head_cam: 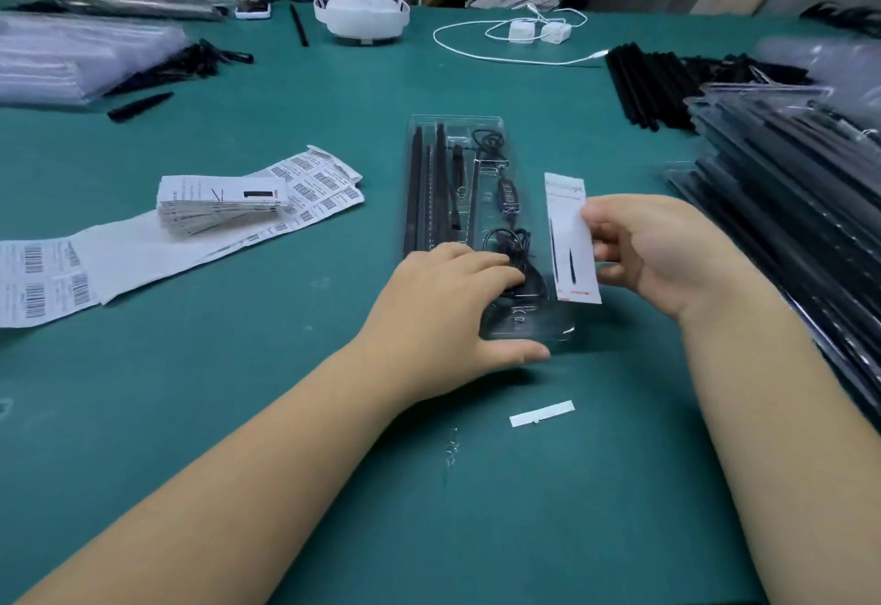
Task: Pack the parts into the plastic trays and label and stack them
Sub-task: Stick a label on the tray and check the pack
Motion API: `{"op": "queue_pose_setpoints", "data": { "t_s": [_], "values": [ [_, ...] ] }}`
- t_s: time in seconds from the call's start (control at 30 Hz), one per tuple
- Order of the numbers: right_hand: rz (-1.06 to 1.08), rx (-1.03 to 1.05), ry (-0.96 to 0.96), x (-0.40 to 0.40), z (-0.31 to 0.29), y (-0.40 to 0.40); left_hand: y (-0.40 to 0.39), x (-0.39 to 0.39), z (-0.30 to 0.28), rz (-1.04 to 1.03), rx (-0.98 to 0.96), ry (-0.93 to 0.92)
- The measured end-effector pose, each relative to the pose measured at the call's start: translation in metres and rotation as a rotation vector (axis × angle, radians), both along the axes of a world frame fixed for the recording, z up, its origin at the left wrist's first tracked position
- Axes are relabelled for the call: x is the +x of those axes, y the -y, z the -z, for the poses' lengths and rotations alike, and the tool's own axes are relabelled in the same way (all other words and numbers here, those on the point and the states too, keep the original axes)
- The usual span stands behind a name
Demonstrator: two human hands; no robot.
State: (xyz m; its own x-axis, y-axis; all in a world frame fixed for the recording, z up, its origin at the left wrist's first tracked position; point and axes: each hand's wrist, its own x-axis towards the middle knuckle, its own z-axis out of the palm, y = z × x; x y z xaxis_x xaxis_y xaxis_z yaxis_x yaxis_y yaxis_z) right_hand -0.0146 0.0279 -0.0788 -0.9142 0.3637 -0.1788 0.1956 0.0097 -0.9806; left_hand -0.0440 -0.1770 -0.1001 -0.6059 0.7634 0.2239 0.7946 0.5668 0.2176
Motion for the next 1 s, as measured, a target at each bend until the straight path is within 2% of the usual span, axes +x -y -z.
{"op": "queue_pose_setpoints", "data": {
  "t_s": [0.27, 0.33, 0.43, 0.63, 0.8, 0.93, 1.0],
  "values": [
    [0.059, 0.297, 0.176, 0.004, 0.000, -0.019, 0.001, -0.002, 0.004, -0.006, 0.050, 0.084],
    [0.047, 0.387, 0.223, 0.007, 0.000, -0.024, 0.000, 0.000, 0.003, -0.002, 0.017, 0.047],
    [-0.069, 0.500, 0.323, 0.012, -0.003, -0.028, -0.003, 0.003, 0.000, 0.031, -0.089, -0.112],
    [-0.188, 0.578, 0.334, 0.019, -0.009, -0.035, -0.006, 0.006, 0.000, 0.084, -0.186, -0.271],
    [-0.335, 0.596, 0.397, 0.024, -0.013, -0.031, -0.007, 0.008, 0.000, 0.075, -0.150, -0.273],
    [-0.366, 0.584, 0.401, 0.024, -0.014, -0.028, -0.007, -0.005, -0.004, -0.082, -0.130, -0.228],
    [-0.362, 0.591, 0.412, 0.023, -0.013, -0.028, -0.003, -0.007, -0.005, -0.094, -0.131, -0.176]
  ]
}}
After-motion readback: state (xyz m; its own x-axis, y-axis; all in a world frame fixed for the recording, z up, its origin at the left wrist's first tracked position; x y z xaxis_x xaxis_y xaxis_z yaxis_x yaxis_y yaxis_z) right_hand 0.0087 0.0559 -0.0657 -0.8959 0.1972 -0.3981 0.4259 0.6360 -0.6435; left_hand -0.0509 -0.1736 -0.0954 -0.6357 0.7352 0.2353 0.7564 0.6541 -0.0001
